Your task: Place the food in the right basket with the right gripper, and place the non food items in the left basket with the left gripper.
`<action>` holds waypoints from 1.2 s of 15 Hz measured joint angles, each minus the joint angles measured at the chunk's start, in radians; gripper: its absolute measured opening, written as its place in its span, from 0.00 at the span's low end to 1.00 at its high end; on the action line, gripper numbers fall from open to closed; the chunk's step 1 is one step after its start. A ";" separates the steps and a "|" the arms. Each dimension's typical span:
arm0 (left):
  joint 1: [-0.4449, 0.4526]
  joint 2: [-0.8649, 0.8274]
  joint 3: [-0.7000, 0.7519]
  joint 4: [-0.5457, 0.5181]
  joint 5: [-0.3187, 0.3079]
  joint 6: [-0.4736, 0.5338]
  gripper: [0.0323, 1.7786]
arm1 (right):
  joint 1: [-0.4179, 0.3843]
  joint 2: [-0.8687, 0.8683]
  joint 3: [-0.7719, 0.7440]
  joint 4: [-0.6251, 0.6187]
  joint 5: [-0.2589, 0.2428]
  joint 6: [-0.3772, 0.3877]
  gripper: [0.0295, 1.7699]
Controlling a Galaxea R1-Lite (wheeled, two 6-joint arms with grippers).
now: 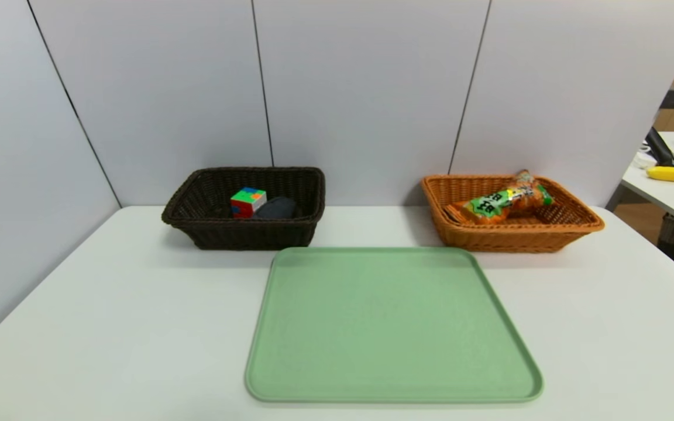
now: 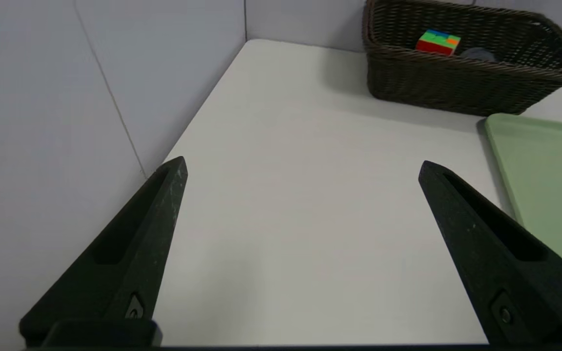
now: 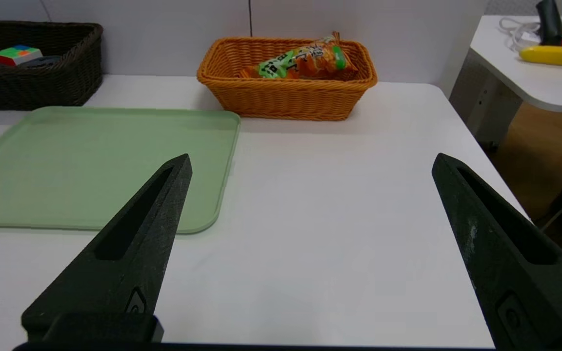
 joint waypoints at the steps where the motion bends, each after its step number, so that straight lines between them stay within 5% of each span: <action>1: 0.007 -0.029 0.040 -0.032 -0.043 0.026 0.95 | -0.004 -0.031 0.016 0.000 0.011 -0.021 0.96; 6: 0.023 -0.199 0.214 -0.100 -0.177 0.097 0.95 | -0.012 -0.164 0.123 -0.093 0.084 -0.101 0.96; 9: 0.025 -0.233 0.311 -0.167 -0.181 0.134 0.95 | -0.012 -0.182 0.268 -0.283 0.096 -0.114 0.96; 14: 0.025 -0.243 0.500 -0.426 -0.182 0.223 0.95 | -0.012 -0.186 0.502 -0.557 0.098 -0.165 0.96; 18: 0.025 -0.244 0.525 -0.412 -0.201 0.220 0.95 | -0.012 -0.186 0.630 -0.641 0.099 -0.175 0.96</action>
